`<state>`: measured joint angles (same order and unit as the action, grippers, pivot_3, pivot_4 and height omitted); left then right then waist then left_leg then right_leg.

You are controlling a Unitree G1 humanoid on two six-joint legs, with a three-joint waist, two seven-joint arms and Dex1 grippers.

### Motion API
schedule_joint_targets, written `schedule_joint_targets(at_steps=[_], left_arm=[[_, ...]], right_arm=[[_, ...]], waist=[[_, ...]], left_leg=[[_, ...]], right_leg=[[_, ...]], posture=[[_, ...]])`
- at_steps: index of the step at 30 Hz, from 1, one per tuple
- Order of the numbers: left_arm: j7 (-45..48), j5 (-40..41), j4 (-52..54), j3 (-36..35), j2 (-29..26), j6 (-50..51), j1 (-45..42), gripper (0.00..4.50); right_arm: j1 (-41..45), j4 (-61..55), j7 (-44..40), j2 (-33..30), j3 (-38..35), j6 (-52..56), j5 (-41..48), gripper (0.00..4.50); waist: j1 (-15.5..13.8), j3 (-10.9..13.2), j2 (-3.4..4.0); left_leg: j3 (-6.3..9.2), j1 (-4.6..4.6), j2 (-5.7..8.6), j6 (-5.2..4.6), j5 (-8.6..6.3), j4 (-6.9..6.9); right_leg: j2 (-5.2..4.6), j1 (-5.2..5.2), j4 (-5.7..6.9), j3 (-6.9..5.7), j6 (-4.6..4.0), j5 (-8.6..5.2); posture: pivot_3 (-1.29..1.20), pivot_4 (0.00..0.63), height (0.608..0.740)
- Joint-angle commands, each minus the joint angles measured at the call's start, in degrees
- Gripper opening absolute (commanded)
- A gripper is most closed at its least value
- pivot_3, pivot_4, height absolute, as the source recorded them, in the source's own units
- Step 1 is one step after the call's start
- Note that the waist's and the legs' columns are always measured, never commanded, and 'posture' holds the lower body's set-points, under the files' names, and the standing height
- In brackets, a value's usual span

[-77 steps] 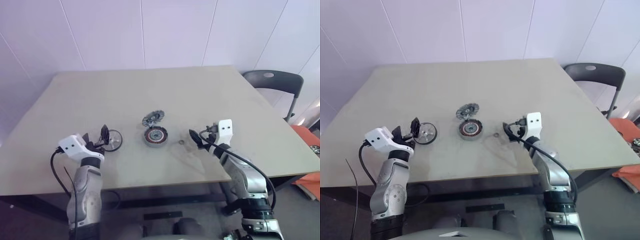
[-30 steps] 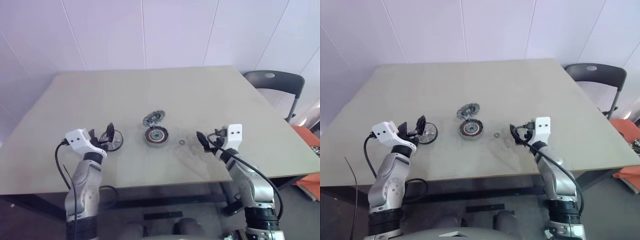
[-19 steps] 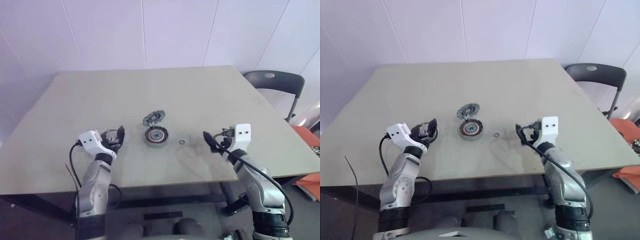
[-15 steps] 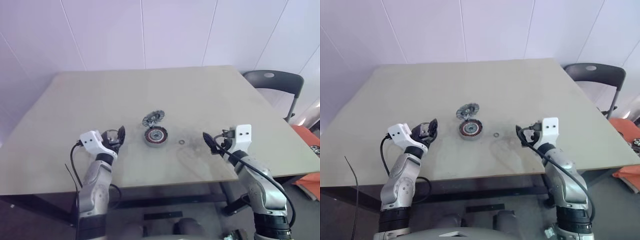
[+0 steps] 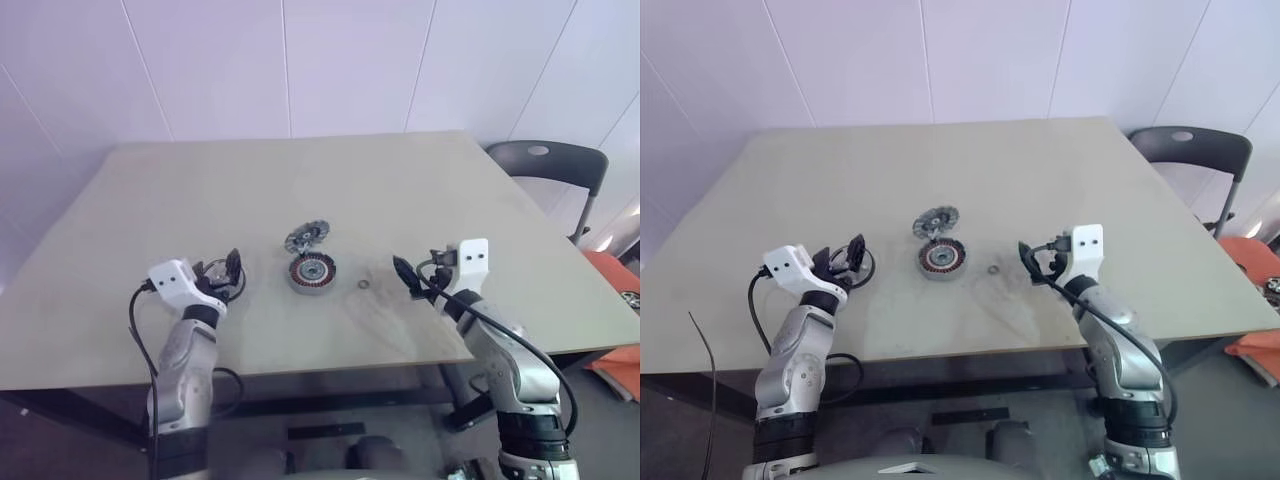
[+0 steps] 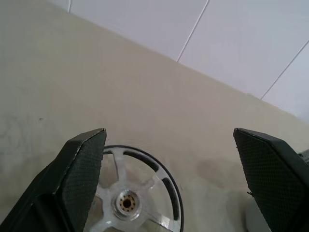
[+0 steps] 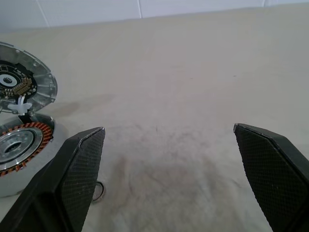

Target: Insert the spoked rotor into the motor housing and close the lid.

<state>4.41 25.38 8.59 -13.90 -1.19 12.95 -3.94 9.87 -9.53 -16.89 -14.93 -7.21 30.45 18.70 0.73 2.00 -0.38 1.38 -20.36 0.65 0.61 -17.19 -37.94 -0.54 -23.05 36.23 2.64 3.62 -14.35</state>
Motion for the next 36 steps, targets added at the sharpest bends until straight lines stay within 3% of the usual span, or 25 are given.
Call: schedule_joint_targets(at_steps=[1, 4, 9, 12, 17, 19, 21, 30, 36], left_arm=[[1.5, -1.2, 4.4, 0.3, -1.4, -4.0, -2.2, 4.50], [4.0, -2.1, 6.6, 2.0, -0.9, -8.7, -1.3, 4.50], [2.8, -1.6, 5.2, 0.8, 0.6, -11.2, -0.6, 4.50], [3.2, -2.2, 4.8, 1.8, 0.7, -11.2, -0.5, 4.50], [-0.3, -4.2, 0.8, 0.7, -0.1, -7.6, 0.0, 4.50], [-2.2, -4.9, -0.6, 1.2, -0.3, -3.6, 1.0, 4.50], [-2.1, -5.8, -1.2, 3.1, -0.8, -0.7, 2.0, 4.50], [0.8, -4.3, 3.2, 1.7, -0.4, -7.6, 1.6, 4.50], [2.0, -3.4, 3.8, 1.5, 0.3, -10.5, 1.3, 4.50]], right_arm=[[3.4, 2.2, -0.8, 0.4, 0.3, -3.9, -0.7, 4.47], [7.2, 3.0, -0.1, 0.2, -2.5, -8.8, -0.3, 4.47], [10.5, 1.7, -0.7, -3.6, -5.0, -6.9, 0.8, 4.47], [12.2, 0.7, -2.0, -5.4, -4.3, -7.5, 0.5, 4.47], [10.0, 0.8, -2.0, -7.1, 0.0, 0.9, -1.2, 4.47], [7.1, 4.8, -2.3, -6.7, 3.3, 3.6, -2.8, 4.47], [4.9, 9.1, -3.0, -4.7, 5.0, -1.0, -4.1, 4.47], [6.0, 5.4, -3.4, -1.3, 2.3, -11.3, -2.3, 4.47], [8.3, -3.3, -0.4, -2.8, -2.1, -2.9, 1.5, 4.47]], waist=[[0.0, 0.0, 0.00], [0.0, 0.0, 0.02], [-0.2, 0.0, 0.01], [-0.1, 0.0, 0.02], [0.0, 0.0, 0.04], [0.0, -0.1, -0.08], [-0.1, -0.1, -0.13], [0.1, 0.2, 0.00], [-0.3, 0.1, -0.06]], left_leg=[[0.00, 0.00, 0.00, 0.00, 0.00, 0.00], [-0.01, -0.02, 0.01, -0.02, -0.01, 0.02], [-0.03, -0.03, 0.03, -0.03, -0.02, 0.01], [-0.01, -0.02, 0.00, -0.05, -0.03, 0.03], [-0.04, 0.01, -0.02, -0.05, -0.03, 0.02], [-0.03, 0.03, -0.02, -0.05, -0.03, 0.02], [0.00, 0.04, -0.02, -0.08, -0.04, 0.03], [-0.09, 0.00, 0.00, -0.08, -0.05, -0.01], [-0.04, -0.06, -0.02, -0.08, -0.05, 0.02]], right_leg=[[0.00, 0.00, 0.00, 0.00, 0.02, 0.01], [-0.01, 0.00, -0.03, 0.01, 0.05, 0.10], [-0.04, -0.01, -0.05, 0.04, 0.04, 0.10], [0.00, -0.01, -0.04, 0.02, 0.04, 0.10], [0.01, 0.00, -0.03, 0.04, 0.05, 0.10], [0.01, 0.02, -0.03, 0.03, 0.04, 0.10], [0.00, 0.06, -0.06, 0.00, 0.05, 0.09], [-0.02, -0.01, -0.05, 0.07, 0.07, 0.08], [-0.01, -0.04, -0.07, 0.05, 0.15, 0.15]], posture=[[0.00, 0.000, 0.740], [0.00, 0.000, 0.740], [0.00, 0.000, 0.740], [0.00, 0.000, 0.740], [0.00, 0.000, 0.740], [0.00, 0.000, 0.740], [0.00, 0.000, 0.740], [0.00, 0.000, 0.740], [0.00, 0.000, 0.740]])
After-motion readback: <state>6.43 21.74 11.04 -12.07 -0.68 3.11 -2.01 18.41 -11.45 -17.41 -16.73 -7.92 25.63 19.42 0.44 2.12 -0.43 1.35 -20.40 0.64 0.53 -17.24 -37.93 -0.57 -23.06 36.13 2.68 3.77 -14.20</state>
